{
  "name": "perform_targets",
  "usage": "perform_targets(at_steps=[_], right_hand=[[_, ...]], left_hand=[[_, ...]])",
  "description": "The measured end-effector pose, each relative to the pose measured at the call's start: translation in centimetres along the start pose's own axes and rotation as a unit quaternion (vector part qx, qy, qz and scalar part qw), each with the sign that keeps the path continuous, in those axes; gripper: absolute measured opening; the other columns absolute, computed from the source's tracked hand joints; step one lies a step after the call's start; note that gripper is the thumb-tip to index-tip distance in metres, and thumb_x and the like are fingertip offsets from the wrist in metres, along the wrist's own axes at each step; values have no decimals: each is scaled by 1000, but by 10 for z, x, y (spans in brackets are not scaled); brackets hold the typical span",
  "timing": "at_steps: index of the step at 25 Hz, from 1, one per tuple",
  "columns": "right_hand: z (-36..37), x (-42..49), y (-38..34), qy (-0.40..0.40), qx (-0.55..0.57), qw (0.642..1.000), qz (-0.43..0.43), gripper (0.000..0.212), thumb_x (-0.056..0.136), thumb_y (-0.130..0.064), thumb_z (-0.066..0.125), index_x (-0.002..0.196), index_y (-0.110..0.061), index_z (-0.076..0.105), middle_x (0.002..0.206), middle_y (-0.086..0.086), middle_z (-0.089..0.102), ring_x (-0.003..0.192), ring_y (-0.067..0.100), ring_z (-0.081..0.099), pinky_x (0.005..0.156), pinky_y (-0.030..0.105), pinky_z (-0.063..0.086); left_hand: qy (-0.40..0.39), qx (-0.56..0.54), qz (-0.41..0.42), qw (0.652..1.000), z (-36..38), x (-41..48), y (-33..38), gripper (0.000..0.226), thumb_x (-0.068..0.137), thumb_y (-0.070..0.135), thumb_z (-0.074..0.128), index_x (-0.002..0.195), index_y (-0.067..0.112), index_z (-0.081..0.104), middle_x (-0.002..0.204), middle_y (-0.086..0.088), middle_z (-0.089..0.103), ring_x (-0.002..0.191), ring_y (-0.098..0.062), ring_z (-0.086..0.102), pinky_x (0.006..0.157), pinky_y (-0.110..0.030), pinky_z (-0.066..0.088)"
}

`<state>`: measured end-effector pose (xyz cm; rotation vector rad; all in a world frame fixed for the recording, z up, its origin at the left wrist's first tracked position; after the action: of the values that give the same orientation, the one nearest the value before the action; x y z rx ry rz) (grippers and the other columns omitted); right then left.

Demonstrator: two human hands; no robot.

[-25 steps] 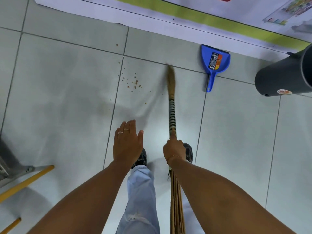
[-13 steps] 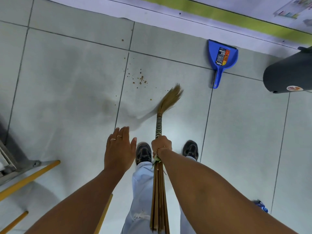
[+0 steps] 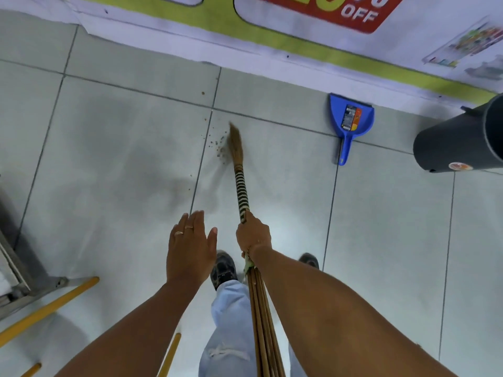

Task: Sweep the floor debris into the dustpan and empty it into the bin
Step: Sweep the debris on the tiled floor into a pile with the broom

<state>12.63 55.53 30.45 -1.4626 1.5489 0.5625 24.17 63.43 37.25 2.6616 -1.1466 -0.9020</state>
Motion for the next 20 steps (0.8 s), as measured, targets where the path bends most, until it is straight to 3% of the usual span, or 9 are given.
perform_targets(at_steps=[5, 9, 14, 17, 20], right_hand=[[-59, -17, -16, 75, 73, 994, -7, 47, 99, -31, 32, 146, -31, 29, 113, 18, 63, 100, 36, 64, 87, 46, 55], [-120, 25, -64, 74, -75, 992, -73, 49, 100, -30, 31, 148, -26, 24, 124, 18, 58, 112, 35, 57, 90, 39, 47], [-216, 117, -124, 84, -180, 975, -102, 57, 96, -19, 38, 150, -20, 21, 139, 16, 42, 124, 35, 50, 100, 42, 43], [-269, 176, -154, 87, -232, 963, -110, 56, 95, -18, 36, 150, -25, 23, 138, 15, 47, 126, 35, 48, 101, 40, 42], [-302, 225, -180, 69, -285, 951, -101, 48, 96, -20, 37, 144, -18, 36, 134, 15, 52, 124, 34, 50, 99, 38, 43]], left_hand=[[7, -31, 6, 999, -32, 23, 35, 51, 96, 33, 39, 139, 7, 34, 144, -15, 44, 139, -30, 31, 116, -41, 26], [25, -22, 9, 999, -45, 65, 63, 50, 96, 32, 40, 138, 6, 35, 141, -17, 48, 138, -31, 33, 115, -42, 28], [63, -34, -28, 997, -56, 153, 107, 48, 94, 27, 46, 134, 0, 41, 131, -24, 55, 133, -37, 39, 111, -47, 33], [59, -42, -69, 995, -53, 195, 127, 49, 95, 27, 44, 135, 0, 39, 131, -25, 55, 135, -36, 37, 112, -47, 32], [61, -53, -98, 992, -51, 236, 148, 50, 96, 30, 41, 137, 1, 36, 138, -22, 50, 137, -34, 35, 114, -45, 29]])
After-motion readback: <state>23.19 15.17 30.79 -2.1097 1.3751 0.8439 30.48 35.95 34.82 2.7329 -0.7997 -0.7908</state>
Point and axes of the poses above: each hand's wrist, its own x-axis towards the middle knuckle, its own z-axis out of the palm, y = z × x, the point moved 7 cm from there along x, towards the middle knuckle
